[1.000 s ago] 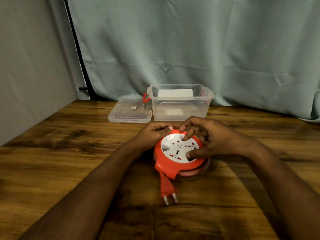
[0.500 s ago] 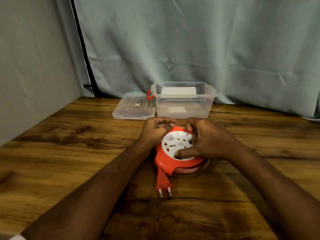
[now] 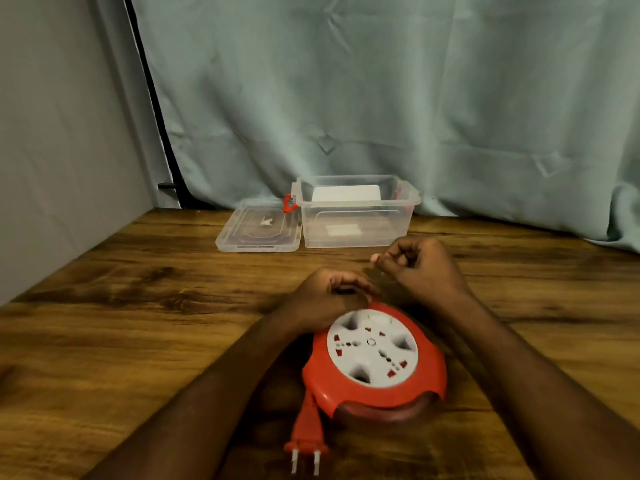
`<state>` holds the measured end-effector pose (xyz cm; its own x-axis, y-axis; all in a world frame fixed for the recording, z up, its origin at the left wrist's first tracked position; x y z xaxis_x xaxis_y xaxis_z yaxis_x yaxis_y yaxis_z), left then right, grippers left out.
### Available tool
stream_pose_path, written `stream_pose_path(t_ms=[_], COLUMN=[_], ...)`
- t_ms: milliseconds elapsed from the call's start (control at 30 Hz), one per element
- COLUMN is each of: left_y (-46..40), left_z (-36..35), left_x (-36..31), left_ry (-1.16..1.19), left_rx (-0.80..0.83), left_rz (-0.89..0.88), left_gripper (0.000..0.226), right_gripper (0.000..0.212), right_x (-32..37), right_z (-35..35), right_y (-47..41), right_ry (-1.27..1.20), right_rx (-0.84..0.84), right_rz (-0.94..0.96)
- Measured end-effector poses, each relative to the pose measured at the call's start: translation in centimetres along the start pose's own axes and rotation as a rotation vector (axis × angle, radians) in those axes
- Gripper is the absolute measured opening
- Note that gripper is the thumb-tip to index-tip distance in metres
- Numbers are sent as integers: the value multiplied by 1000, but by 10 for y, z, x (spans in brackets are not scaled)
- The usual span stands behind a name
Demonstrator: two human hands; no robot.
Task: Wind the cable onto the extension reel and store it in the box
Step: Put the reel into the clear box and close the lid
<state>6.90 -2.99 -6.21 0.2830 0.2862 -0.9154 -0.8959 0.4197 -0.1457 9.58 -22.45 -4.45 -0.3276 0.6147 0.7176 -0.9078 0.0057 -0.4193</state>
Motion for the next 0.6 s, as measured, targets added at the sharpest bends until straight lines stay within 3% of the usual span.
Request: stream_pose_path(t_ms=[133, 200, 233, 333, 400, 500, 600], left_y=[4, 4, 4, -5, -17, -37, -49], left_z=[-7, -5, -1, 24, 44, 59, 57], left_x=[-8, -12, -13, -7, -3, 7, 27], left_ry=[-84, -91, -93, -218, -419, -574, -514], left_rx=[11, -61, -166, -640, -807, -742, -633], left_rz=[-77, -107, -124, -215, -261, -202, -180], left_gripper=[24, 22, 24, 36, 51, 70, 76], right_gripper=[24, 16, 17, 52, 76, 101, 103], right_x=[-8, -12, -12, -17, -24, -34, -40], right_z=[1, 0, 1, 1, -3, -13, -17], right_y=[-3, -7, -10, -21, -27, -37, -43], right_ry=[18, -15, -48, -173, -254, -428, -601], right_rx=[-82, -150, -214, -394, -391, -204, -90], right_rz=[-4, -24, -20, -15, -54, -157, -170])
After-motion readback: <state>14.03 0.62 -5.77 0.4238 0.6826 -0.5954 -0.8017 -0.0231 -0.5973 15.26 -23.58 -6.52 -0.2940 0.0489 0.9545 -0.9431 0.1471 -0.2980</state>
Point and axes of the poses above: each hand's wrist, its own y-axis away from the middle knuckle, its own z-axis out of the back of the hand, x = y × z, the point moved 1 cm from there along -y, towards the middle knuckle, and after that the axes turned 1 degree about z, right-handed, at the moved point
